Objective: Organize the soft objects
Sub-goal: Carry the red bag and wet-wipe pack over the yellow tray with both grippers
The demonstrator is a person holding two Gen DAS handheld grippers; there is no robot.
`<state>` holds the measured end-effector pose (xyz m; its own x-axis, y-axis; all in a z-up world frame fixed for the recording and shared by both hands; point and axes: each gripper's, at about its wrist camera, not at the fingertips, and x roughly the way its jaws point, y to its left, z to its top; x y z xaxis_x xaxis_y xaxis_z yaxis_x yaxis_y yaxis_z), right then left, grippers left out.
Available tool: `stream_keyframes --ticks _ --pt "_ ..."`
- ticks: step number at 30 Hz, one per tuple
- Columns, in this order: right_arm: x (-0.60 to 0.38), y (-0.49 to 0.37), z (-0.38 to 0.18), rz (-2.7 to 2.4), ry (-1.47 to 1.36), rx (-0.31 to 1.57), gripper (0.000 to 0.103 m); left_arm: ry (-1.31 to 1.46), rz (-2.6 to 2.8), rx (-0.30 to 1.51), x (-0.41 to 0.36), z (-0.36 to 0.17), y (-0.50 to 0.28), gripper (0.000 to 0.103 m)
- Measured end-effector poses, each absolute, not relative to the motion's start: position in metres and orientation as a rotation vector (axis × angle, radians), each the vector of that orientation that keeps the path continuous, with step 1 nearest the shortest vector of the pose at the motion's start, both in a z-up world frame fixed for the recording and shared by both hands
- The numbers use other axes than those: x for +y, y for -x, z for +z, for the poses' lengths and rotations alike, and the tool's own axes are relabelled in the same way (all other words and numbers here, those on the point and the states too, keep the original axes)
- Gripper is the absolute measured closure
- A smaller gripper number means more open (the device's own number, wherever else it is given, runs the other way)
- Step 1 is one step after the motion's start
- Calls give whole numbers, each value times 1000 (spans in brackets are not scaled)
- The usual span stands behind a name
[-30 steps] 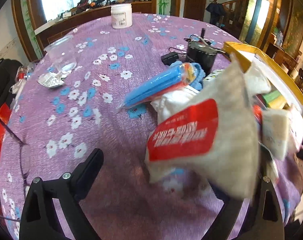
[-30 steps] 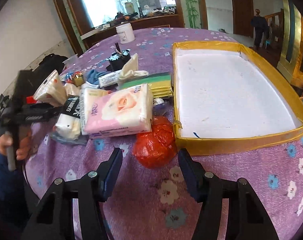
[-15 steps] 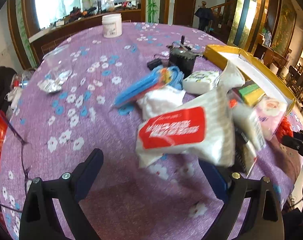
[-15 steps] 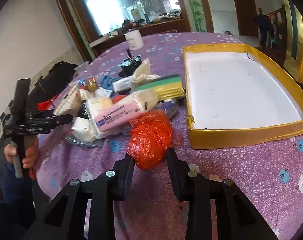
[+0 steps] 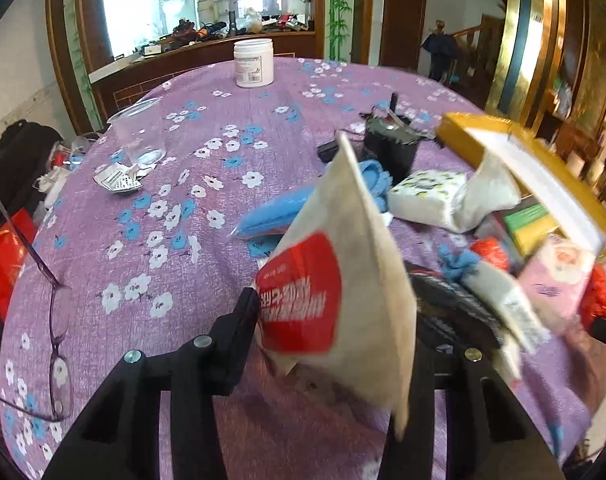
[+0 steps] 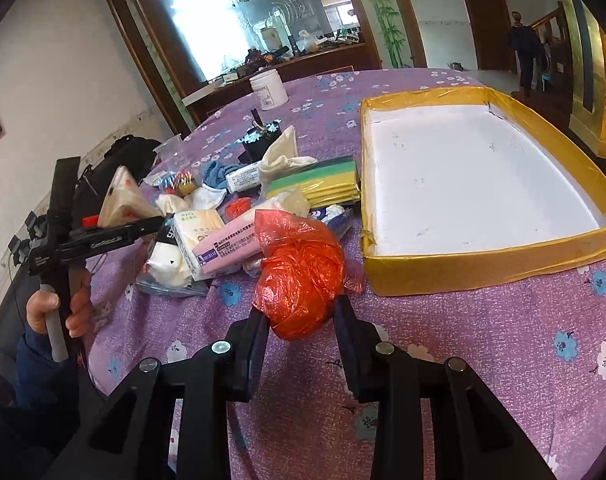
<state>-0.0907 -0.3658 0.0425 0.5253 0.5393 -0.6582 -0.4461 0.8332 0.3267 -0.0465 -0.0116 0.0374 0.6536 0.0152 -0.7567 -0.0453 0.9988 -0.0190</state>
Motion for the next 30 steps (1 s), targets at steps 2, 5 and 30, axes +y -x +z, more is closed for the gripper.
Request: stream_keyframes --ticks 2,5,30 --pt "-368 91 45 592 -129 822 68 41 14 844 -15 45 53 59" --pt "-372 95 49 593 -133 802 68 44 -26 833 -24 56 56 58" --pt "-403 78 90 560 -175 675 68 -33 -282 789 -130 110 18 59"
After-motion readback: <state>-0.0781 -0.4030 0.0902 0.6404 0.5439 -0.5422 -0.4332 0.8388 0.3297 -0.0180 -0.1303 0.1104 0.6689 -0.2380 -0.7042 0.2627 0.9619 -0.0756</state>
